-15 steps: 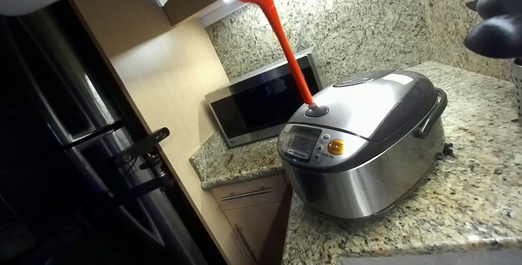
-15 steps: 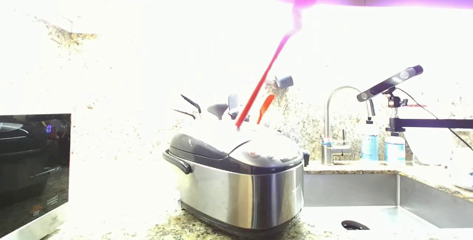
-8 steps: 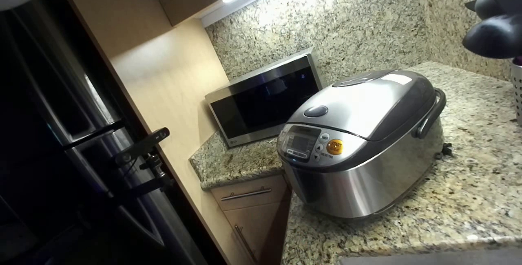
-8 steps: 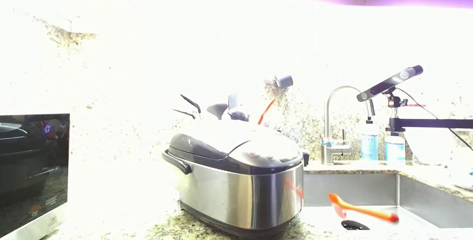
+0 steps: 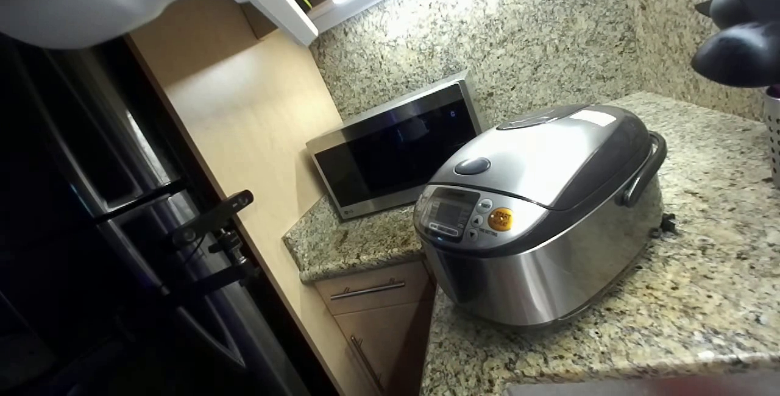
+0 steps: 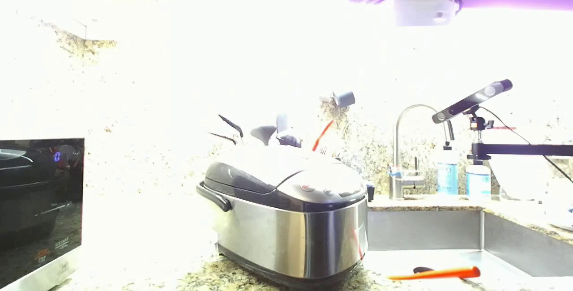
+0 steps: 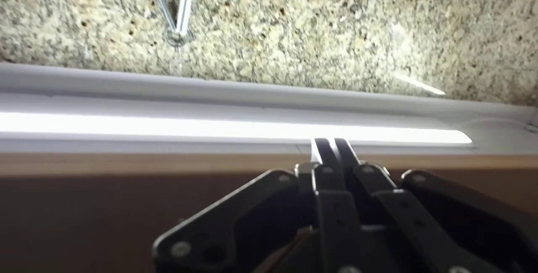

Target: Pick up an orange ladle and put it on the counter top

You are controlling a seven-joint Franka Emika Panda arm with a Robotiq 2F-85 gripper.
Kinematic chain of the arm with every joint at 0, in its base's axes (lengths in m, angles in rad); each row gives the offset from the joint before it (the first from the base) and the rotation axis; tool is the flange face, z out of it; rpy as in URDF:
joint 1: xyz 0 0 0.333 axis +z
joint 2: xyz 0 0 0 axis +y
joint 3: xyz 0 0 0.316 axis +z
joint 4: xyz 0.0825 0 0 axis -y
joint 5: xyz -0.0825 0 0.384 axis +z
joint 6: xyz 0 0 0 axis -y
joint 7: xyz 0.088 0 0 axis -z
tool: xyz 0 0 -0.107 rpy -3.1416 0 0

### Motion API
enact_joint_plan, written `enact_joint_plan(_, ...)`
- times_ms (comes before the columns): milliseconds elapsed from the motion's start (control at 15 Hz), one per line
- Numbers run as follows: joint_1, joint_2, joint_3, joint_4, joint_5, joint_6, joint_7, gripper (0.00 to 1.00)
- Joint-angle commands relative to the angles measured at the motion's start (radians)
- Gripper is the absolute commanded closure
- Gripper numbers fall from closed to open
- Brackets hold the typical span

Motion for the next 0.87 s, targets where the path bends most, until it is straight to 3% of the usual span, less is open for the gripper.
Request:
enact_joint_plan(0,-0.046,0.120,0.014,0.088,0.152,-0.027,-0.078,0.98)
enact_joint_plan(267,-0.088,0.238,0.025,0.174,0.333,-0.078,-0.174,0.98)
enact_joint_plan(533,-0.107,0.346,0.049,0.261,0.444,-0.213,-0.196,0.98)
enact_joint_plan(600,-0.110,0.365,0.053,0.280,0.463,-0.232,-0.217,0.68)
enact_joint_plan(667,-0.119,0.314,0.055,0.218,0.423,-0.187,-0.182,0.91)
enact_joint_plan(800,-0.121,0.351,0.062,0.250,0.438,-0.214,-0.182,0.77)
